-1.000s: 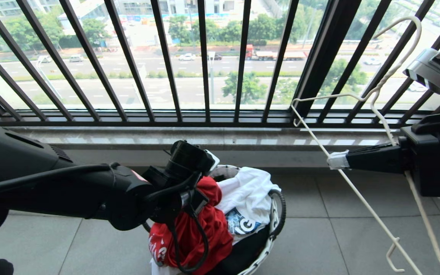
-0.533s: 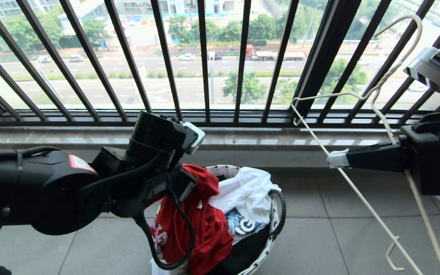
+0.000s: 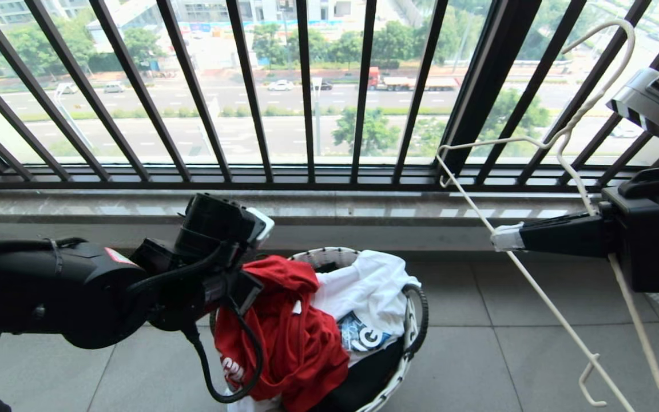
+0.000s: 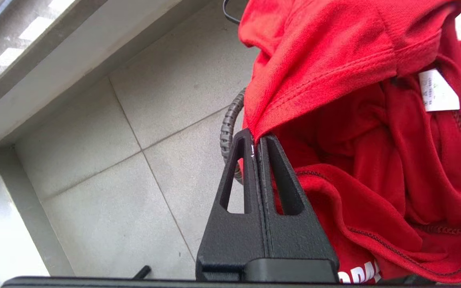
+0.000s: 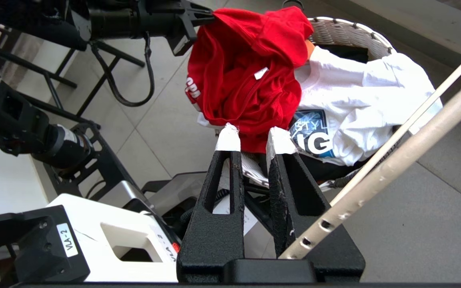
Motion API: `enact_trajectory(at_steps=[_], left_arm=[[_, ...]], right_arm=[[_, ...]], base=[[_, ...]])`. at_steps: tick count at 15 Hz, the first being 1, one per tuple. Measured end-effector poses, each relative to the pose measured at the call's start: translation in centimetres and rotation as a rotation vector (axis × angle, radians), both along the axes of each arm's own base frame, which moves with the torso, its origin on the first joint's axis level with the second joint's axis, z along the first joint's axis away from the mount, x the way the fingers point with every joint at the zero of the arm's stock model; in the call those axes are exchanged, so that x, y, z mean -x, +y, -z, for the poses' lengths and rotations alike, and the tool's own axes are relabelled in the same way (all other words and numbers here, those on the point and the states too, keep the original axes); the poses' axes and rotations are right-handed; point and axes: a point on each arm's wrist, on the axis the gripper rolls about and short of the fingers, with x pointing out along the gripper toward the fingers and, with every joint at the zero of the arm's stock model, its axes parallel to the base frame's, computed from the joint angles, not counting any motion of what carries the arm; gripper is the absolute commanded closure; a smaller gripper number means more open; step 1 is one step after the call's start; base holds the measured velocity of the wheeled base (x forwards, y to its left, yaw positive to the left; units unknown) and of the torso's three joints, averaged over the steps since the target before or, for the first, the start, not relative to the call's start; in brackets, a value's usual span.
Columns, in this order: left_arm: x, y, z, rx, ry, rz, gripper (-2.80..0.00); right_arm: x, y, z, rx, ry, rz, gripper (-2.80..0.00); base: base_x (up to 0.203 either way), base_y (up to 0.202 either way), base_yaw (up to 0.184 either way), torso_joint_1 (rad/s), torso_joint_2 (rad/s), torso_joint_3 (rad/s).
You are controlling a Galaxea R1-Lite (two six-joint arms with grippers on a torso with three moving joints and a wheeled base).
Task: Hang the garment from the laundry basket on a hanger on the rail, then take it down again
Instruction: Pick up clothes from the basket
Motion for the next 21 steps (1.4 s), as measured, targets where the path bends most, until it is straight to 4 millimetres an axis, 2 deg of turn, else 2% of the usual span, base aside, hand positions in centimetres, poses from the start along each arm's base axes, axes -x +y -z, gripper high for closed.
enact_trajectory(at_steps=[4, 9, 13, 17, 21], left_arm=[[-0.5, 0.1, 3.5, 0.047, 0.127, -0.029, 0.00], [-0.3, 0.1, 5.3, 0.037, 0.195, -0.010, 0.00], [0.3, -0.1, 4.9, 0.027, 0.192, 0.015, 0.00], [2.2, -1.7, 3.4, 0.040, 0.154, 0.101, 0.00], [1.8, -1.9, 3.9, 0.029, 0.153, 0.084, 0.00]], right_arm=[[0.0, 0.0, 0.0, 0.000, 0.000, -0.001, 0.00], [0.0, 0.0, 0.0, 0.000, 0.000, 0.000, 0.00], [0.0, 0.0, 0.0, 0.000, 0.000, -0.001, 0.00], [0.1, -0.1, -0.1, -0.001, -0.003, 0.000, 0.00], [0.2, -0.1, -0.1, -0.002, -0.005, 0.000, 0.00]], base=[[0.000, 0.000, 0.000, 0.000, 0.00, 0.000], [0.000, 0.000, 0.000, 0.000, 0.00, 0.000], [0.000, 0.000, 0.000, 0.000, 0.00, 0.000], [0.000, 0.000, 0.000, 0.000, 0.00, 0.000], [0.000, 0.000, 0.000, 0.000, 0.00, 0.000]])
